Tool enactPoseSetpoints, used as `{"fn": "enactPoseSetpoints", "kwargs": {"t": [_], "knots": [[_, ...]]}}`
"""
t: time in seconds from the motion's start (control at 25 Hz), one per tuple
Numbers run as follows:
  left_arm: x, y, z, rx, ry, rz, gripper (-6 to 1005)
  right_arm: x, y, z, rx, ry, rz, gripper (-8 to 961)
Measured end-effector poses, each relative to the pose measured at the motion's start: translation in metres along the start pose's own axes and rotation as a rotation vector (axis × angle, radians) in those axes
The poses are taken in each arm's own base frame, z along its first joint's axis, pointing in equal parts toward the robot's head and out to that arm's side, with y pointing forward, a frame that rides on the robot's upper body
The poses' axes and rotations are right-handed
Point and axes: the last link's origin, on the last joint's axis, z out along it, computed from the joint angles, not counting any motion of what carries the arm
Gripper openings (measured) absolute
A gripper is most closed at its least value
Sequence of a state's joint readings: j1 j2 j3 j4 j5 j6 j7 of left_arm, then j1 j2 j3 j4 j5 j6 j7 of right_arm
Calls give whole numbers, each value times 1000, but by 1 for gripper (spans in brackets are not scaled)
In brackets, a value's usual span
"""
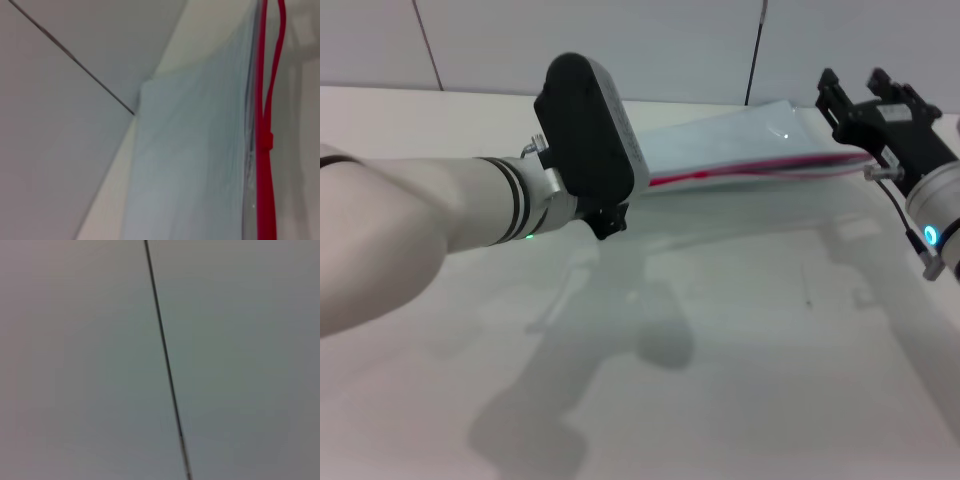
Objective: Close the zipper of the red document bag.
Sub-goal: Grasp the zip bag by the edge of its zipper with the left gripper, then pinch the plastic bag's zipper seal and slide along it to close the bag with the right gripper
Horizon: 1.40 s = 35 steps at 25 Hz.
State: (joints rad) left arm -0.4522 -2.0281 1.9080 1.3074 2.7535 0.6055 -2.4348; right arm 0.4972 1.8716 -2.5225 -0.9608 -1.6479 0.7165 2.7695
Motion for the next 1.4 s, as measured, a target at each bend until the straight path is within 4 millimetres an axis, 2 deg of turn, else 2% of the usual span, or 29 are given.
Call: {"fn": "enactPoseSetpoints", "kwargs": {"t": [0.32,0.8,1.04,1.4], "knots": [[6,-5,-14,65,79,-34,55,-30,11,-2,-177,33,-94,557],[15,-12,-27,104,128,-50,65,-59,40,1,-386,148,-401,542],[16,-15,-30,113,135,-52,71,-59,49,1,-424,199,-477,541],[21,-15,-37,108,143,-49,79,-53,74,9,-493,281,-666,540]]}}
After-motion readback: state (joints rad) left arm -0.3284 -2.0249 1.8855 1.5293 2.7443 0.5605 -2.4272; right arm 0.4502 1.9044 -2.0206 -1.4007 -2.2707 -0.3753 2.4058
